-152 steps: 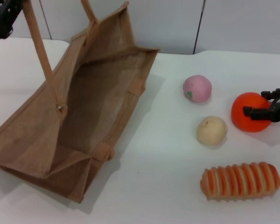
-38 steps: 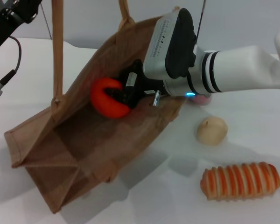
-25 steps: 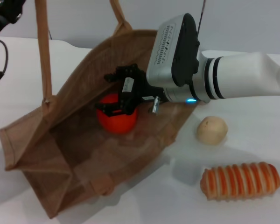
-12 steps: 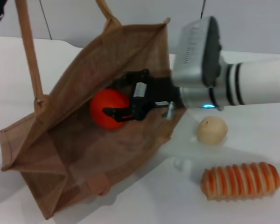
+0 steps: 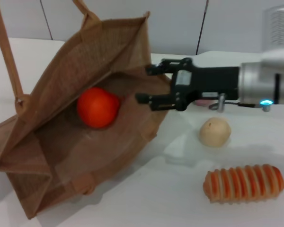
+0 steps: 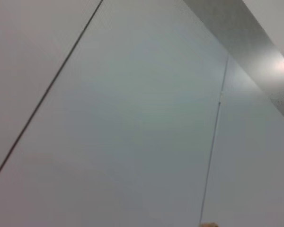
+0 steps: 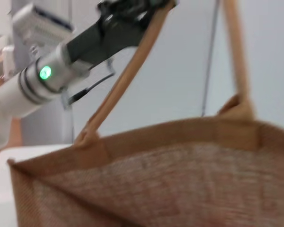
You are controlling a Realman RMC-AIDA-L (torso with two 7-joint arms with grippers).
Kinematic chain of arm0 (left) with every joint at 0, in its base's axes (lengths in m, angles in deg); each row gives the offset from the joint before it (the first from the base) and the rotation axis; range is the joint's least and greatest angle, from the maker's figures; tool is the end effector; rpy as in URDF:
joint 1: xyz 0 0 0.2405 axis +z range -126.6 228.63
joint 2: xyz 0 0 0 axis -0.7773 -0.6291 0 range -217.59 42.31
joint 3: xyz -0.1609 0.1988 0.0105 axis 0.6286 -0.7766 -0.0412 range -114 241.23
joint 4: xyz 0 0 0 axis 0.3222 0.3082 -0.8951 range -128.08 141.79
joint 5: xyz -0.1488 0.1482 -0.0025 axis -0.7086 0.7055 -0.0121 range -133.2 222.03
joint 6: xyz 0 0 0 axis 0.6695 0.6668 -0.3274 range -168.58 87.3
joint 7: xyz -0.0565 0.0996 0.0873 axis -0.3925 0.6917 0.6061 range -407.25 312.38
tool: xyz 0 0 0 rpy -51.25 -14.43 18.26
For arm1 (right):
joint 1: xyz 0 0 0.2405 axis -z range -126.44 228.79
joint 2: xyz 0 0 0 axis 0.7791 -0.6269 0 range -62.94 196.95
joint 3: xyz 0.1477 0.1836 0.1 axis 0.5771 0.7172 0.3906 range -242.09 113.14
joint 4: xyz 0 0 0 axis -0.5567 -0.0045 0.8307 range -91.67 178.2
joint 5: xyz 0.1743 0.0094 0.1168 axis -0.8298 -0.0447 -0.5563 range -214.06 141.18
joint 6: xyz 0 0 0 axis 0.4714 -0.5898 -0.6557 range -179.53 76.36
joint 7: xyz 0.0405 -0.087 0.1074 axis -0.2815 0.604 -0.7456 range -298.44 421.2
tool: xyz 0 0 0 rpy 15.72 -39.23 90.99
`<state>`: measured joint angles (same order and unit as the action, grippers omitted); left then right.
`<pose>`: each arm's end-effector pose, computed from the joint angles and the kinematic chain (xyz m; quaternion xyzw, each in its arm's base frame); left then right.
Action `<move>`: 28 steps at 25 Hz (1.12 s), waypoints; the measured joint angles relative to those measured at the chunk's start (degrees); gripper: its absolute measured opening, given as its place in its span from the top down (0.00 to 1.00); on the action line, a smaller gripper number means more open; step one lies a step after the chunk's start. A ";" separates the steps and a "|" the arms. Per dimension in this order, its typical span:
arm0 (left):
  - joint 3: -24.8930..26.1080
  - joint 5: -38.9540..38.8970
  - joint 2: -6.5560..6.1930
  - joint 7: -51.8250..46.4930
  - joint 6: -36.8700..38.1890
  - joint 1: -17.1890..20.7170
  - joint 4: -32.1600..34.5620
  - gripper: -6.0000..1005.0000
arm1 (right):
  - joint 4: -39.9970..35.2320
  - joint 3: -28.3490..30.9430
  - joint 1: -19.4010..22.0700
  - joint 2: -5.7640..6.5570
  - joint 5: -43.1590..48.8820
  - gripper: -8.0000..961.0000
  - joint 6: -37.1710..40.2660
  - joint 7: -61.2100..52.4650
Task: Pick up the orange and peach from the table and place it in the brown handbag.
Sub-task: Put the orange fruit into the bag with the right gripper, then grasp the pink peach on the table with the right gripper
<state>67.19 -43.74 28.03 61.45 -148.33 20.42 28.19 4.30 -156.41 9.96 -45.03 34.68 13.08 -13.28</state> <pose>-0.2763 0.3183 0.1203 -0.6700 -0.1672 -0.6317 0.3523 0.1393 0.3870 -0.0453 -0.9647 0.0344 0.2372 0.1091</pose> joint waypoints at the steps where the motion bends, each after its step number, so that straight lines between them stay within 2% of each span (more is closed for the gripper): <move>1: 0.17 0.00 0.01 0.18 0.11 0.13 0.01 0.87 | 0.07 1.51 0.51 0.09 0.00 0.18 0.55 0.23; 5: 0.46 -0.09 0.25 1.26 0.20 0.41 -0.08 0.87 | 1.06 5.80 1.67 0.39 0.05 0.18 -1.51 1.17; 10: 1.79 -0.16 0.47 1.98 0.71 0.51 -0.29 0.87 | 3.93 6.91 0.83 0.50 0.49 0.18 -9.82 1.56; 19: 3.61 -0.07 0.56 2.11 1.31 1.56 -0.42 0.87 | 5.99 6.99 -0.08 -0.63 2.91 0.18 -21.52 1.32; 28: 4.97 -0.07 0.55 2.12 1.53 2.53 -0.43 0.87 | 16.06 6.47 -4.98 -0.41 4.41 0.18 -23.13 1.33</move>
<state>72.16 -43.81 28.57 63.57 -146.80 22.95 27.77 20.36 -149.93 4.98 -45.43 39.08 -10.04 -11.95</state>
